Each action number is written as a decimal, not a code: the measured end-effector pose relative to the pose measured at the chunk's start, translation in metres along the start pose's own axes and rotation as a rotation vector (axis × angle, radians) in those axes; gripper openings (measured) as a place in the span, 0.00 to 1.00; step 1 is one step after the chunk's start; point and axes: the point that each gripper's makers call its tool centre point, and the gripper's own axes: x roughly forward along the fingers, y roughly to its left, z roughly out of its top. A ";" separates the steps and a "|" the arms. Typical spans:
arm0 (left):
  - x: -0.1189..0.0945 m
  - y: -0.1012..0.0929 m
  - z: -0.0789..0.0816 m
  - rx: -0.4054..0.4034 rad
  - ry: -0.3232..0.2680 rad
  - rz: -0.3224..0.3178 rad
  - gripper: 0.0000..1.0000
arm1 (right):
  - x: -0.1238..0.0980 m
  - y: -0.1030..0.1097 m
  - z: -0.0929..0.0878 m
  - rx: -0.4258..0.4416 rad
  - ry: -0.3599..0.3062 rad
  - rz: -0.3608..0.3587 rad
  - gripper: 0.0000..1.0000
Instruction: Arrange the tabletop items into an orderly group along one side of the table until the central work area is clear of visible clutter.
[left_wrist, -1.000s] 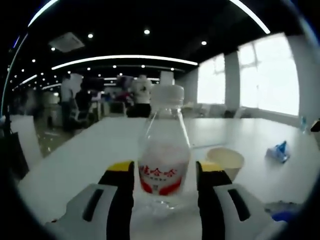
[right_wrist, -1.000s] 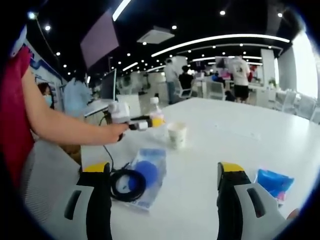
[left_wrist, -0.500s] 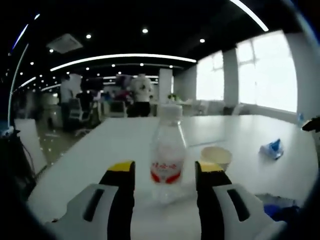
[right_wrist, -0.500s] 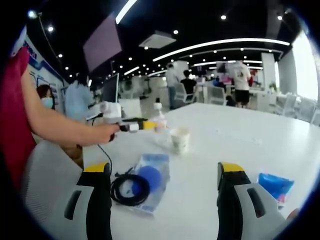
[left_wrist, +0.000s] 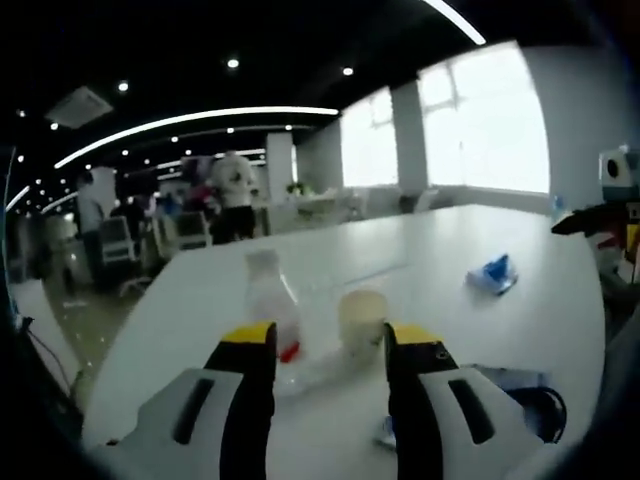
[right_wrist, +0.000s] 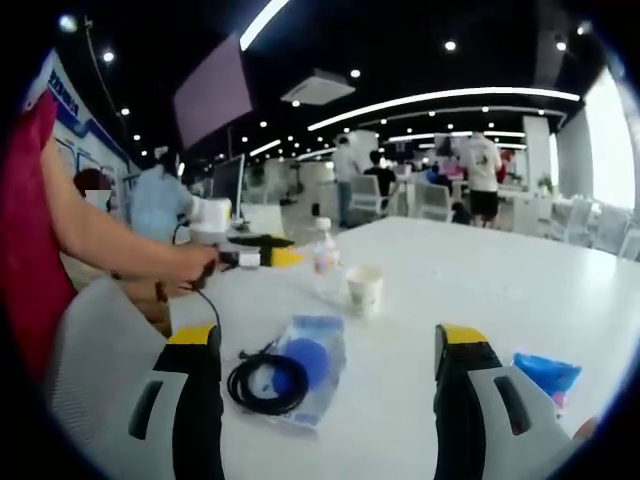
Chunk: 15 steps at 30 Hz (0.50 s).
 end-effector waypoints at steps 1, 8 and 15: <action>-0.001 -0.003 0.001 0.006 0.001 -0.012 0.41 | 0.000 0.001 0.001 -0.002 0.000 0.000 0.87; -0.009 -0.033 0.000 0.033 0.031 -0.128 0.40 | -0.005 0.013 0.002 -0.017 0.004 0.000 0.87; -0.008 -0.043 -0.018 0.060 0.093 -0.214 0.38 | -0.010 0.023 -0.009 -0.010 0.042 -0.010 0.87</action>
